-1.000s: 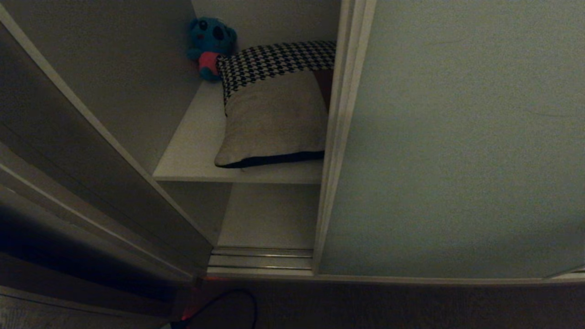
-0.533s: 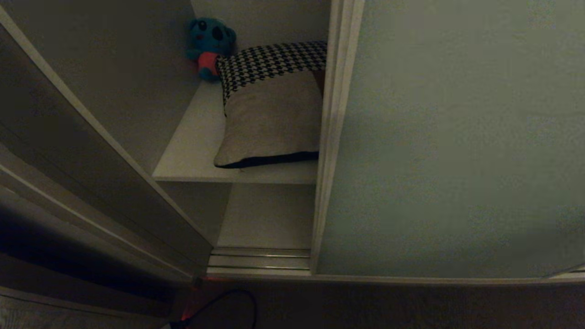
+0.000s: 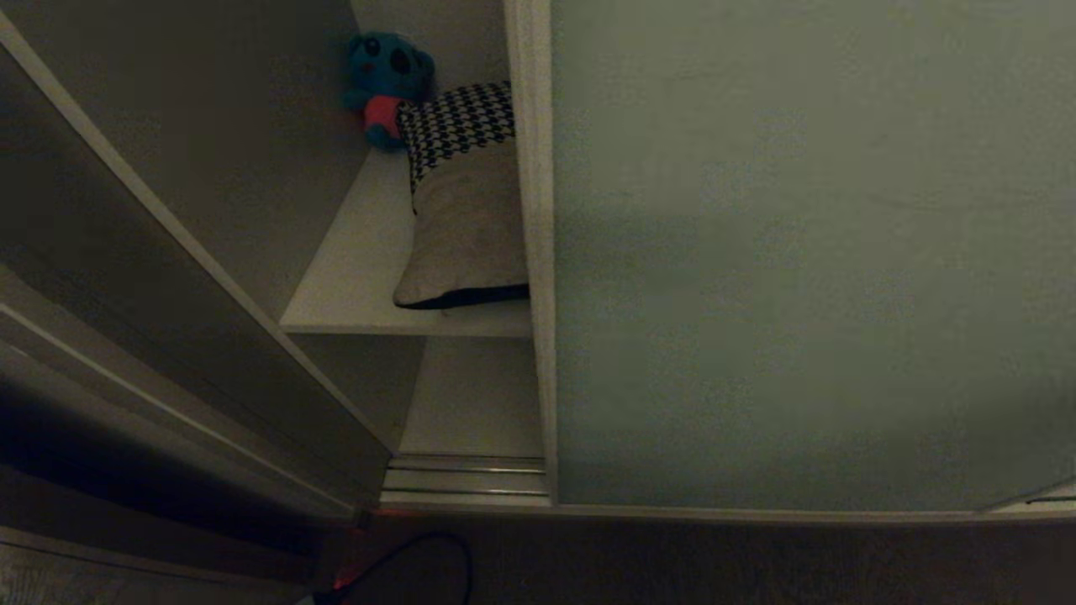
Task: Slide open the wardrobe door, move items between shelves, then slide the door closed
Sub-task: Close the door
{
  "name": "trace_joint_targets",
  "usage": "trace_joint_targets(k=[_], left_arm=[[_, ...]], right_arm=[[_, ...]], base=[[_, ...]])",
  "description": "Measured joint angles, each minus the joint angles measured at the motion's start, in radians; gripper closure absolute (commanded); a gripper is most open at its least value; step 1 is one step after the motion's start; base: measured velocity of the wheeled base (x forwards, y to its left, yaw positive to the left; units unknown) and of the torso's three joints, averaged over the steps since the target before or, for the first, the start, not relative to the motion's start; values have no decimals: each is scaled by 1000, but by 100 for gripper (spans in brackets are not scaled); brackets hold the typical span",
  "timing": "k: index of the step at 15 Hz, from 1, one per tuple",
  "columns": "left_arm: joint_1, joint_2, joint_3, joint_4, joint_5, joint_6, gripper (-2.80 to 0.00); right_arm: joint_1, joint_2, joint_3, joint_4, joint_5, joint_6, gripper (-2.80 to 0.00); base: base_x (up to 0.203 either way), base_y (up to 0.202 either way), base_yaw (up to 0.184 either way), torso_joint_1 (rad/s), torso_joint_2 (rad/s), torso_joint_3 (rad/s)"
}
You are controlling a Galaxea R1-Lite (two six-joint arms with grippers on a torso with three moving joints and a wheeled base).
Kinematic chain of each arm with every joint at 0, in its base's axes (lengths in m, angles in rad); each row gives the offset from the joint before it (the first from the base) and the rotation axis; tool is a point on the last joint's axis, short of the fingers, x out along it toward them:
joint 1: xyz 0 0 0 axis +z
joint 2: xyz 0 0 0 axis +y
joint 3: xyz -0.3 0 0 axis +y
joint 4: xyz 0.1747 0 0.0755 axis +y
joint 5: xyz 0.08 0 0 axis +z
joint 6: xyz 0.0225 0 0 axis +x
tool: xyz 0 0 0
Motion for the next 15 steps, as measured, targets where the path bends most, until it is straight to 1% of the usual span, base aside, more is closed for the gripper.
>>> trace_joint_targets(k=[8,11,15], left_arm=[[0,0,0,0,0,0,0],[0,0,0,0,0,0,0],[0,0,0,0,0,0,0]], right_arm=[[32,-221,273,1,125,-8,0],[51,-294,354,-6,142,-11,0],[54,-360,407,0,158,-27,0]], base=[[0,0,0,0,0,0],[0,0,0,0,0,0],[0,0,0,0,0,0]])
